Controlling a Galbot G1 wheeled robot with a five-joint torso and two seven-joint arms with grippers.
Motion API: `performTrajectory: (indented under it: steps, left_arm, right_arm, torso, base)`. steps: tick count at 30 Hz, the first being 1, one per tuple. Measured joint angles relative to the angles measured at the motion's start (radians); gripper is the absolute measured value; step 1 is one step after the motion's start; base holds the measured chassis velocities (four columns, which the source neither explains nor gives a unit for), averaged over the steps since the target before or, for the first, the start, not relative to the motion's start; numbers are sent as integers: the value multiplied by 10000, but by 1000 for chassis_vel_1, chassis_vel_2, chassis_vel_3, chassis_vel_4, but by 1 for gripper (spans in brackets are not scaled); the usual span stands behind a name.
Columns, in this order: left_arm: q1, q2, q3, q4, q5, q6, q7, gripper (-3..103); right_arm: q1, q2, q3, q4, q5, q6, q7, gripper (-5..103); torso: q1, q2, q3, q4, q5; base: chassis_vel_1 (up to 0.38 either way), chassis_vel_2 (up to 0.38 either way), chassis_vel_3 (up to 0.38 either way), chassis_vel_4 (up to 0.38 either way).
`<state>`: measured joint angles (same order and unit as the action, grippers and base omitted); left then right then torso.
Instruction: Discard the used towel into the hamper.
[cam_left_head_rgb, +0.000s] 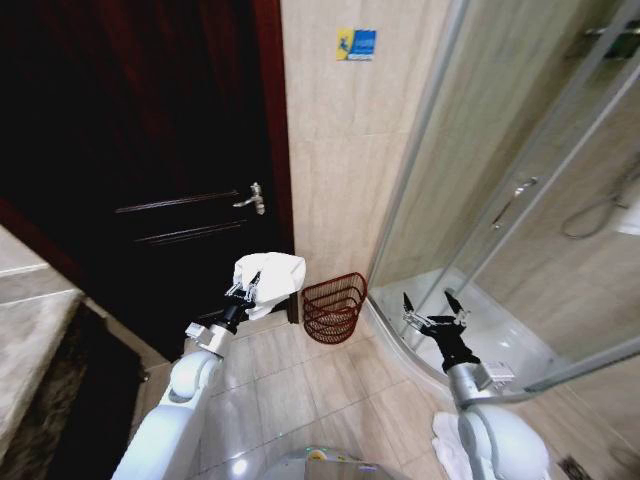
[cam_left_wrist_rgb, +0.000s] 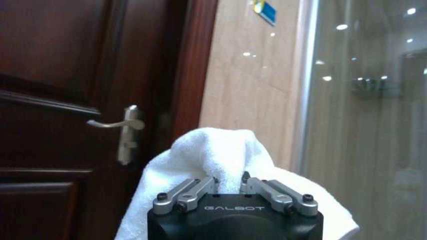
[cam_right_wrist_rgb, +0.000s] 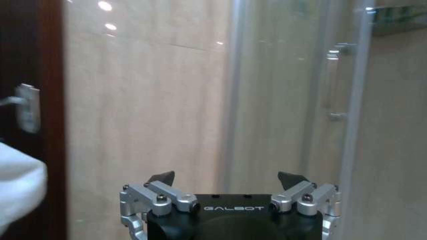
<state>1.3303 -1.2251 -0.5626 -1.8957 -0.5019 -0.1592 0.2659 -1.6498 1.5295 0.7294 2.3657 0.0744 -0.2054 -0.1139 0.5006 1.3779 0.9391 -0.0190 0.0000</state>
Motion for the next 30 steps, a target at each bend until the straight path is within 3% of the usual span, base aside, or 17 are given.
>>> performTrajectory:
  steps: [6, 11, 15, 18, 30]
  left_arm:
    - [-36, -181, -284, 227, 236, -334, 123, 10]
    - [-48, -395, -581, 340, 279, -373, -261, 10]
    - [247, -815, -683, 99, 312, -319, -916, 10]
    - [494, -898, -624, -254, 366, -179, -1051, 10]
    - [169, -477, -144, -458, 467, 160, -889, 10]
  right_arm:
    - [-320, -3, 146, -8, -96, -158, 670, 100]
    - [-155, 31, 128, -140, -139, -388, 924, 100]
    - [279, 203, 139, -326, -282, -267, 918, 100]
    - [446, 311, 118, -385, -382, -83, 846, 100]
    - [204, 773, 185, -410, -829, 196, 848, 100]
  torso:
    - [0, 0, 0, -2, 0]
    - [0, 0, 0, 3, -1]
    - [0, 0, 0, 2, -1]
    - [0, 0, 0, 5, 0]
    - [-1, 0, 0, -1, 0]
  base:
    - [-30, -25, -31, -32]
    - [0, 0, 0, 0]
    - [0, 0, 0, 0]
    - [0, 0, 0, 0]
    - [0, 0, 0, 0]
